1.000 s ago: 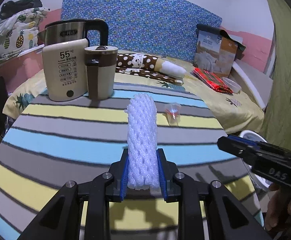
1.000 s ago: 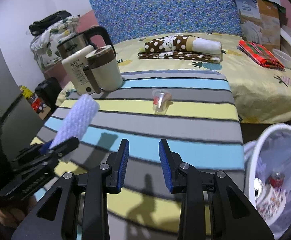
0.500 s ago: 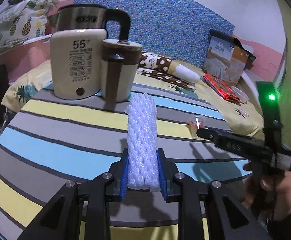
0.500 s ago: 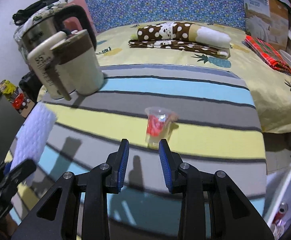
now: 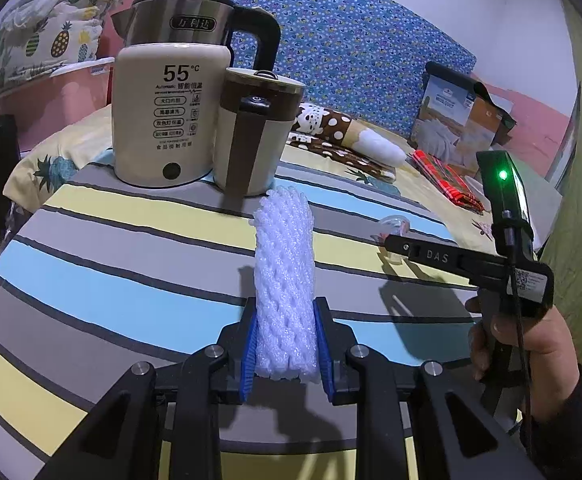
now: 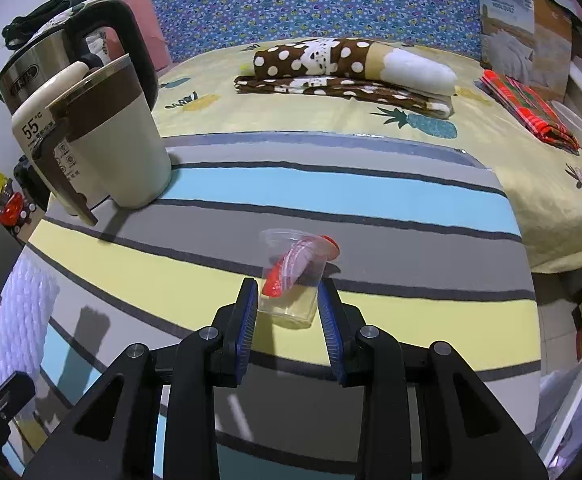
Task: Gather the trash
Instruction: 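Grasp the clear plastic cup with the right gripper while the left gripper holds the foam net, then carry clear cup and foam net over the bin and open both grippers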
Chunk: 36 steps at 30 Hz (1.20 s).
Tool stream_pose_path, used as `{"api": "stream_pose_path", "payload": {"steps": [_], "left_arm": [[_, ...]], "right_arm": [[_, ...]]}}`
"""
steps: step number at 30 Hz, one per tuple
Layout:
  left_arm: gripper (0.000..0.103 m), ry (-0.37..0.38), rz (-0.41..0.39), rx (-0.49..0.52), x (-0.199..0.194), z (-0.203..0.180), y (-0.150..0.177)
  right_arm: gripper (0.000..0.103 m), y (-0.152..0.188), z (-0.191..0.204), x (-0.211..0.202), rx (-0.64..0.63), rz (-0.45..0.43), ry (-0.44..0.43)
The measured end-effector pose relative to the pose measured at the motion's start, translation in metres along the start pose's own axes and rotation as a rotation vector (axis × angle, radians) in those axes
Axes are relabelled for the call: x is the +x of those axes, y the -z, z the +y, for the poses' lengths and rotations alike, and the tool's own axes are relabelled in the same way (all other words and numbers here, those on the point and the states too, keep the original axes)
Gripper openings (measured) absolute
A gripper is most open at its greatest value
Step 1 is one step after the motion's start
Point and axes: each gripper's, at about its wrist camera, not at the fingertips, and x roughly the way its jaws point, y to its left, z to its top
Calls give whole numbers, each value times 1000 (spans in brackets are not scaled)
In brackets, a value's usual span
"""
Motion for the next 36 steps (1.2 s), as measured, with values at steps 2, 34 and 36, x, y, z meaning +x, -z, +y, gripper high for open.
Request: {"api": "stream_pose_path", "payload": {"steps": [2,34,36], "left_arm": [[26,3,2,3,1,-1,0],[26,55,15,90,-22,-52,26],[26,64,22,98,-26,-60,33]], "right_arm": [[34,-2,-1,3,1,4,-12],[32,63,-20,-83,35,-79,-160],[32,69,-23,-88,40,-84,-160]]}}
